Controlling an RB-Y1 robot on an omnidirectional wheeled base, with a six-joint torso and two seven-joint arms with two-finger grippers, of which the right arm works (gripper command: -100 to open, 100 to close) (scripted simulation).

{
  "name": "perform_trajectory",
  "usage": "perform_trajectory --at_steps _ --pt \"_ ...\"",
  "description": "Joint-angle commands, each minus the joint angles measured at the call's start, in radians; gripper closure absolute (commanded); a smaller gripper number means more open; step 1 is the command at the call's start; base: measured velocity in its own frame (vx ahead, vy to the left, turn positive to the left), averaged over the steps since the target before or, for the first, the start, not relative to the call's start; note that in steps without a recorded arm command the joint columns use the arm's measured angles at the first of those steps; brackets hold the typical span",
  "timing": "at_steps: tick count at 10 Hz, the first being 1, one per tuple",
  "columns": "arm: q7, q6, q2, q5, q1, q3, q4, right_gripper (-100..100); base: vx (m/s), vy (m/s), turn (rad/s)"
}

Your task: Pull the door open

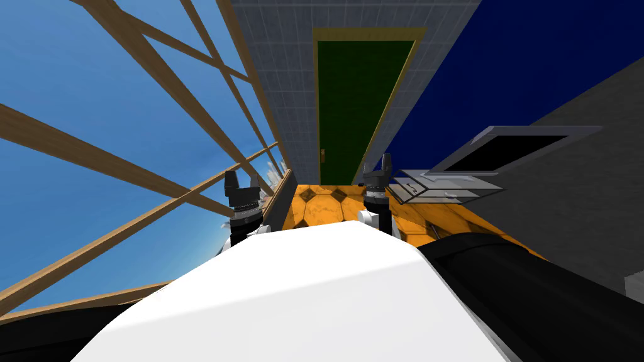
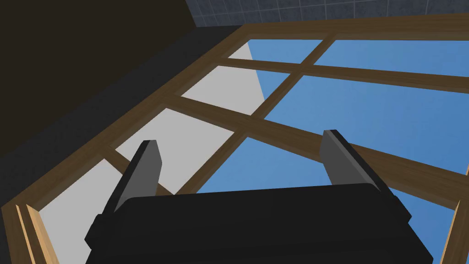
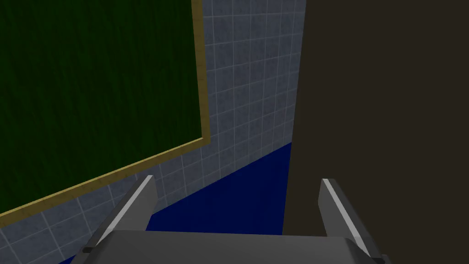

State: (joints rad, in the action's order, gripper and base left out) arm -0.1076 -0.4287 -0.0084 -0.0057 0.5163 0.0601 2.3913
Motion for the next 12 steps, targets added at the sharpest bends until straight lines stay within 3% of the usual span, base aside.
perform_trajectory --at_steps 1,12 --pt "-0.017 -0.001 -0.013 -0.031 -0.010 -0.010 -0.026 -100 0.108 0.020 0.010" --pt "-0.150 -0.007 -0.082 -0.264 -0.086 -0.085 -0.224 -100 0.171 0.032 0.008"
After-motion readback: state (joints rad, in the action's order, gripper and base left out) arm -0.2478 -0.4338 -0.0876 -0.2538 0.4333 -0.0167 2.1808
